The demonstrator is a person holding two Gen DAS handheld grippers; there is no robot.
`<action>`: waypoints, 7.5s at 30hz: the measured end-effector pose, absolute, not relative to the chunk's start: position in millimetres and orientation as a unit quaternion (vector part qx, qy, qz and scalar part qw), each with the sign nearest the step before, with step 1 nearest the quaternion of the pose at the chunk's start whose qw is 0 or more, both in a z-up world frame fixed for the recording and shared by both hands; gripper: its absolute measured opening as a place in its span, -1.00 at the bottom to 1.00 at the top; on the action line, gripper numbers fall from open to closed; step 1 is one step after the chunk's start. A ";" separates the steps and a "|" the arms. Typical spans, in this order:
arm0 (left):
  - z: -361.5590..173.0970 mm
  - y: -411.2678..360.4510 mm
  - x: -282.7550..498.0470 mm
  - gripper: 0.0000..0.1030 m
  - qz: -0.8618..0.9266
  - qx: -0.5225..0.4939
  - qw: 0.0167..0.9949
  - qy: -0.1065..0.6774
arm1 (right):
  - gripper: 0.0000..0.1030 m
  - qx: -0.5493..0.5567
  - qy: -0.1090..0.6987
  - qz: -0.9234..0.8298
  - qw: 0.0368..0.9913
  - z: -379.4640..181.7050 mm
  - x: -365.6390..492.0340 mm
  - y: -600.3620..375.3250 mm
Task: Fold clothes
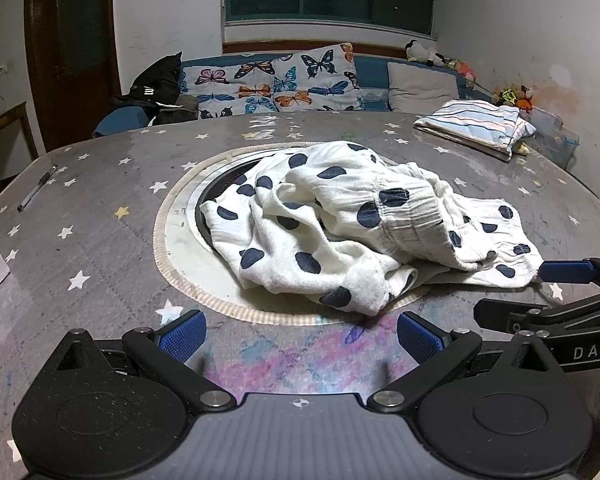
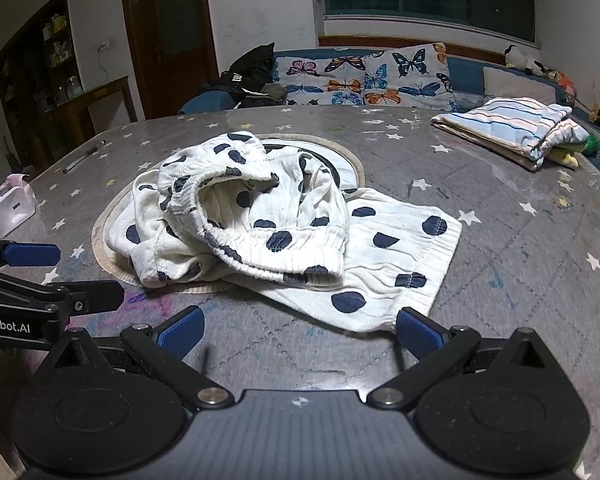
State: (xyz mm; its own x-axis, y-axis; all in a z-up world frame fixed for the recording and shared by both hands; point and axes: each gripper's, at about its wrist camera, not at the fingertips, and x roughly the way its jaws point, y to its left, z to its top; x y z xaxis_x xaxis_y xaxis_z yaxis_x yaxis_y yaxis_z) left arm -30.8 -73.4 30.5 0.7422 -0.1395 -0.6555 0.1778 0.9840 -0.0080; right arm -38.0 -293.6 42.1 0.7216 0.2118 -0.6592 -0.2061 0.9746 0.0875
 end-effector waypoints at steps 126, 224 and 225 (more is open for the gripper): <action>74.4 66.2 -106.8 -0.75 -0.126 -0.087 0.910 0.386 | -0.67 -0.071 0.376 0.402 0.832 104.2 -125.2 -263.1; 31.9 39.3 270.3 -0.82 -0.034 -0.034 0.948 0.315 | -0.07 -0.106 0.386 0.065 0.914 30.2 280.8 -303.1; 31.0 40.6 270.9 -0.81 -0.032 -0.032 0.947 0.317 | -0.06 -0.108 0.384 0.067 0.914 33.0 282.1 -301.4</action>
State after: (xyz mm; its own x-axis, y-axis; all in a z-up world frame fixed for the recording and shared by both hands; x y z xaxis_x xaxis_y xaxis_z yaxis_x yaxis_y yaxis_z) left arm 270.9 40.6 31.0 0.7967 -0.0816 -0.5989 0.0411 0.9959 -0.0810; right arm 282.1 -301.4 33.0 0.6956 0.0396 -0.7173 -0.2055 0.9677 -0.1458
